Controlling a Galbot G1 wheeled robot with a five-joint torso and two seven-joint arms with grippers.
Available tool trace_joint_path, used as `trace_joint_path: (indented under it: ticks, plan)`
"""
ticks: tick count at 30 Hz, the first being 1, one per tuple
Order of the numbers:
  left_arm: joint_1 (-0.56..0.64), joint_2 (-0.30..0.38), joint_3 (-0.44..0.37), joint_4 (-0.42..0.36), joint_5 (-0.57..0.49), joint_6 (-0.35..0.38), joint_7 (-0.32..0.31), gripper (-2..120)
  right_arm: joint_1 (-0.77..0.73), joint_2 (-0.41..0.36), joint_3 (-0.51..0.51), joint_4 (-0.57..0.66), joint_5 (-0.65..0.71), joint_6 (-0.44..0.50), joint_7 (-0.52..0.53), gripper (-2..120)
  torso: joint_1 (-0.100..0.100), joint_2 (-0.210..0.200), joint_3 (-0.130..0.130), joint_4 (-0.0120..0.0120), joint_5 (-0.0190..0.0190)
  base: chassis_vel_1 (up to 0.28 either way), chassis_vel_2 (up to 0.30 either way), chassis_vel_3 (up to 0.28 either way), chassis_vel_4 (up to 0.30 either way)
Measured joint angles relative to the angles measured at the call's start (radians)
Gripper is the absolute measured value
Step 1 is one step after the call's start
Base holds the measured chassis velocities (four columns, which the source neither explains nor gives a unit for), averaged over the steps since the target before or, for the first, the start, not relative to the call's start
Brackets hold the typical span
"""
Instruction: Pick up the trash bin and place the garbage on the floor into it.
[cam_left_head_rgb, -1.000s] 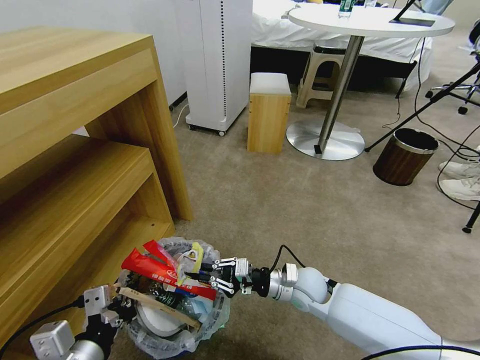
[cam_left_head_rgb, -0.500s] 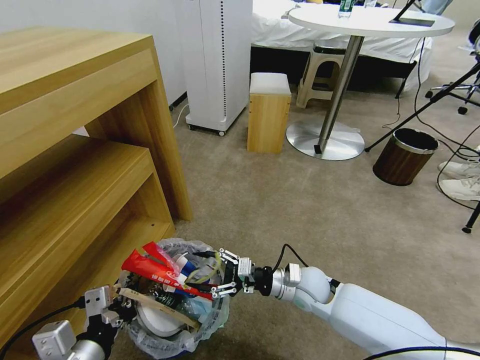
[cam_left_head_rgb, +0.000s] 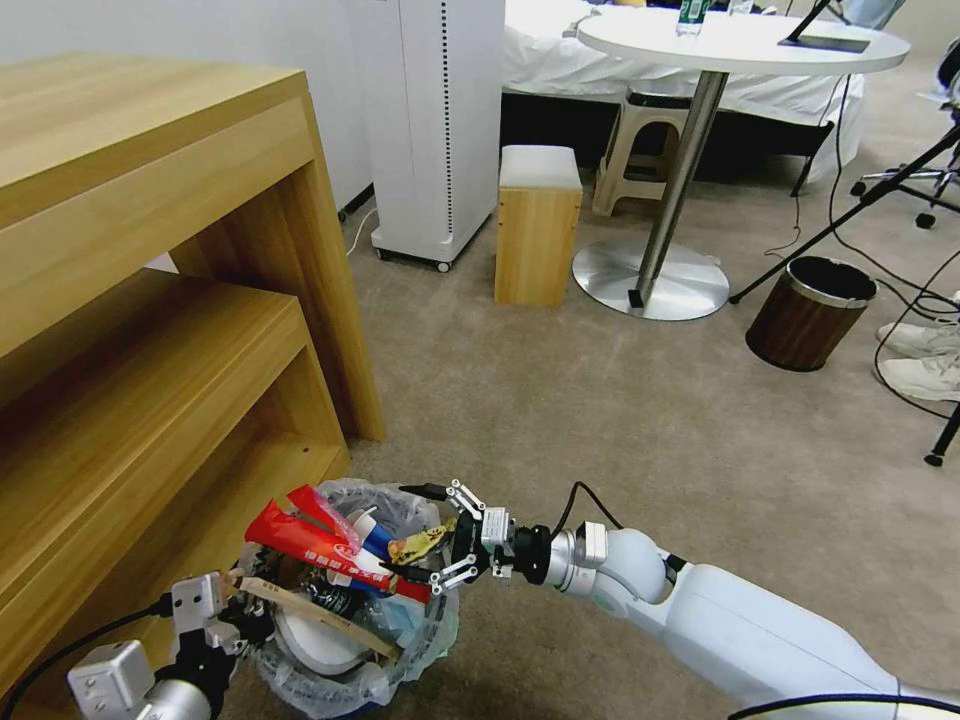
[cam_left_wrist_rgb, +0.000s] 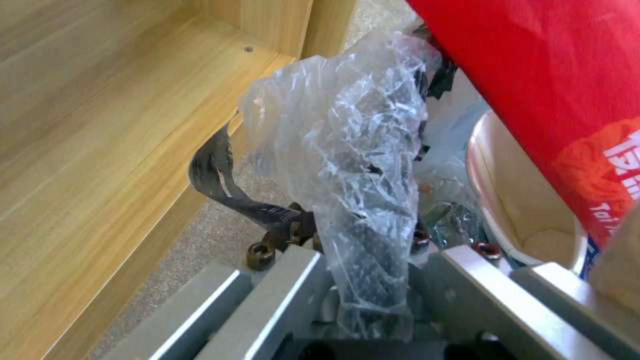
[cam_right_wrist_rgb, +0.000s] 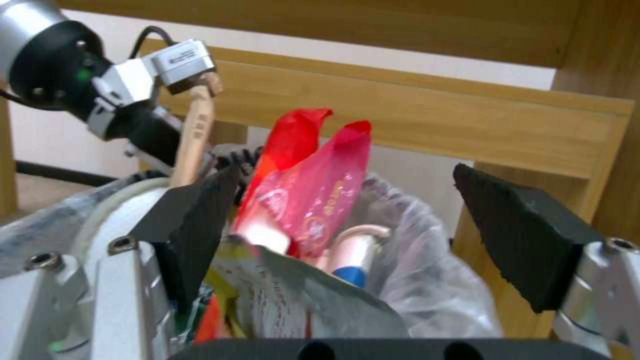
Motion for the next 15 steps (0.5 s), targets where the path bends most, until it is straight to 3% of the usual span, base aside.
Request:
trace_joint_path:
  ticks: [15]
  plan:
    - [-0.007,0.023,0.006,0.019,-0.008,0.007,0.004,1,-0.011,0.022,0.025,-0.032,-0.022,0.012,0.042,70,0.0,0.0,0.0,0.0,0.0,0.0,0.0,0.0,0.0]
